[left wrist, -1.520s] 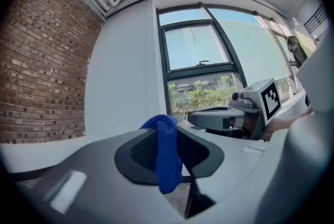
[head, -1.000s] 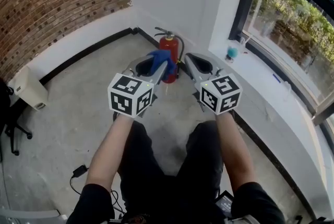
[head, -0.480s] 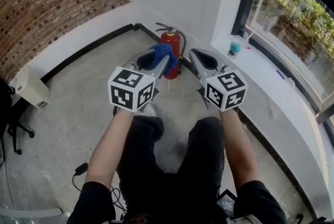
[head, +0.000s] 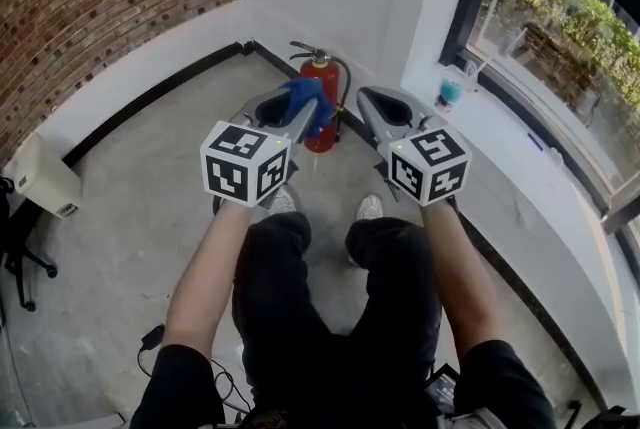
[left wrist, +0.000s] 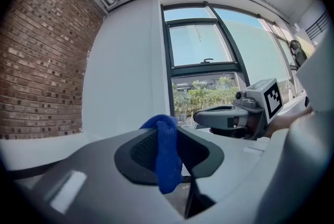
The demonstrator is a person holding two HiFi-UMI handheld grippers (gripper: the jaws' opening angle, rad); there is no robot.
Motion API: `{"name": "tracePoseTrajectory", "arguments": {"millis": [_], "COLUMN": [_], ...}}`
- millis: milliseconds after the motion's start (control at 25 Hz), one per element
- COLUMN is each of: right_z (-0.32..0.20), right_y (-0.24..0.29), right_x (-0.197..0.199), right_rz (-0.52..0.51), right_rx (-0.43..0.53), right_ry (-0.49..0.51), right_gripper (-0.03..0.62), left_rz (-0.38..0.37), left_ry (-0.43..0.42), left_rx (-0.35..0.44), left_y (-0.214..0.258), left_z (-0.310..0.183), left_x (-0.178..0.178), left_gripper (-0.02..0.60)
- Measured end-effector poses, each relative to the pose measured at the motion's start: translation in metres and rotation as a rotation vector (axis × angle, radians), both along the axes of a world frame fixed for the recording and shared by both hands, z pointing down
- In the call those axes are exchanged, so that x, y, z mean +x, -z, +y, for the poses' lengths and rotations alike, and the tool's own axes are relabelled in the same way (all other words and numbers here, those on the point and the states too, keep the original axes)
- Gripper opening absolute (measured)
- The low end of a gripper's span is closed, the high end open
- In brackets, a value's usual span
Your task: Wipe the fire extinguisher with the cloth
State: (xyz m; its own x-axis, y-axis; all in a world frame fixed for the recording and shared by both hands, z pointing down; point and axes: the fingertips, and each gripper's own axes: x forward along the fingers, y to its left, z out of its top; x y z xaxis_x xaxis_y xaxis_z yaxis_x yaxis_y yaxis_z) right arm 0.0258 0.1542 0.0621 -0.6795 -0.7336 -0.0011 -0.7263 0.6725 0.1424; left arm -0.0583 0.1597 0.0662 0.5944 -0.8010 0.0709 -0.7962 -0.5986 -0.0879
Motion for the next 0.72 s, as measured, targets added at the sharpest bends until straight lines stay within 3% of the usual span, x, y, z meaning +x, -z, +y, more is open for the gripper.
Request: {"name": "tracePoseTrajectory", "arguments": {"millis": [280,720], "right_z": [-0.047,-0.118], "right_y": [-0.015,-0.025], "right_x": [-0.007,-0.031], "right_rz": [0.014,0.084], "right_rx": [-0.021,-0.022], "right_ry": [0.027,0.142], "right_gripper": [0.003,0.003], "left_rz": [-0.003,-0.018], "left_ry": [0.027,0.136], "left_rx": [-0.018,-0.037], "left_y": [-0.014,-0.027], "left_z": [-0.046,-0.097], "left_x": [-0.010,-0.033], "left_gripper": [0.098,0.098]}}
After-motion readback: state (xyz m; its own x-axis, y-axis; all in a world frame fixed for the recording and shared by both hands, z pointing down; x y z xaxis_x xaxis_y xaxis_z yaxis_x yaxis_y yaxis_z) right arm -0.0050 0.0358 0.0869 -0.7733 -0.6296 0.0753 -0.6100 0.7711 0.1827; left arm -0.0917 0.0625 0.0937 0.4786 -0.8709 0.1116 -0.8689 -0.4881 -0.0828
